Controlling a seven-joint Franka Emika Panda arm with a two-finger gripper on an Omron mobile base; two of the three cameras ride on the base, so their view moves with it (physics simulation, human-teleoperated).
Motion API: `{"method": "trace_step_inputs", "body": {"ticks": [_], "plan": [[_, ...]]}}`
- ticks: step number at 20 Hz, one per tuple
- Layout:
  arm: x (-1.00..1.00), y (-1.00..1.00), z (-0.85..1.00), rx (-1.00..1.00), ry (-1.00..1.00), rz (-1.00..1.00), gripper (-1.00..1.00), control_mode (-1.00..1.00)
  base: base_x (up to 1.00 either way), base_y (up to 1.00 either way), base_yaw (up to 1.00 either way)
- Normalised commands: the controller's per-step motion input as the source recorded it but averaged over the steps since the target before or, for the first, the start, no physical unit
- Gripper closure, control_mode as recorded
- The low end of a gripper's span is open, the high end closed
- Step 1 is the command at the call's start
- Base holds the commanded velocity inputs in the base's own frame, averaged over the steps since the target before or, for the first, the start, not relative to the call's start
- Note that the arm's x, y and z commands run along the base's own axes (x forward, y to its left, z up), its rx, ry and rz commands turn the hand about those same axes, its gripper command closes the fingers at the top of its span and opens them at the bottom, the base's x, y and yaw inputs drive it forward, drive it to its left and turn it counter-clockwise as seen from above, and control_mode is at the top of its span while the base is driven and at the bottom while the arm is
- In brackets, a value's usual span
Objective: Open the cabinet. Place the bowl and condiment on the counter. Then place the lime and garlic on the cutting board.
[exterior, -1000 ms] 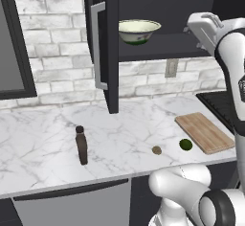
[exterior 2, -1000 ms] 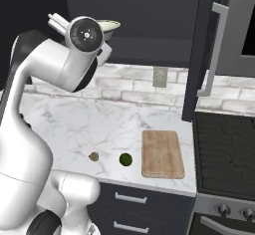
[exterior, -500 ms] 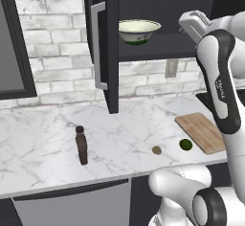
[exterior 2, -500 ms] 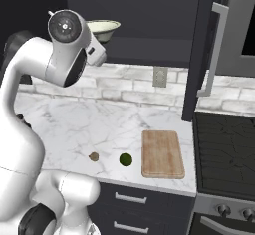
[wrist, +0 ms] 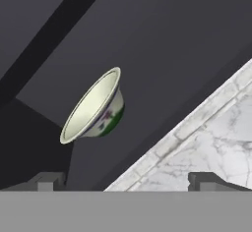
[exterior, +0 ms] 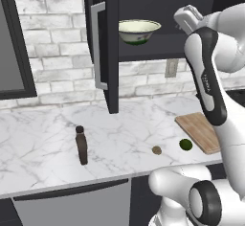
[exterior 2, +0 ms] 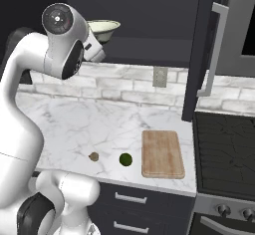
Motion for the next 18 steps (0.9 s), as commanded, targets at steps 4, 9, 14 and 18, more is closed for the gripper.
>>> {"method": "trace_step_inputs", "body": {"ticks": [4,9,14,18], "plan": [[0.05,0.00,0.00,0.07,0.00,-0.07,-1.00,-1.00,0.00,0.00,0.00],[0.15,0.00,0.00,0.09,0.00,-0.02,-1.00,-1.00,0.00,0.00,0.00],[0.30,0.02,0.00,0.08,0.01,0.00,-1.00,-1.00,0.00,0.00,0.00],[0.42,0.06,0.00,0.04,0.07,0.00,-1.00,-1.00,0.00,0.00,0.00]]}}
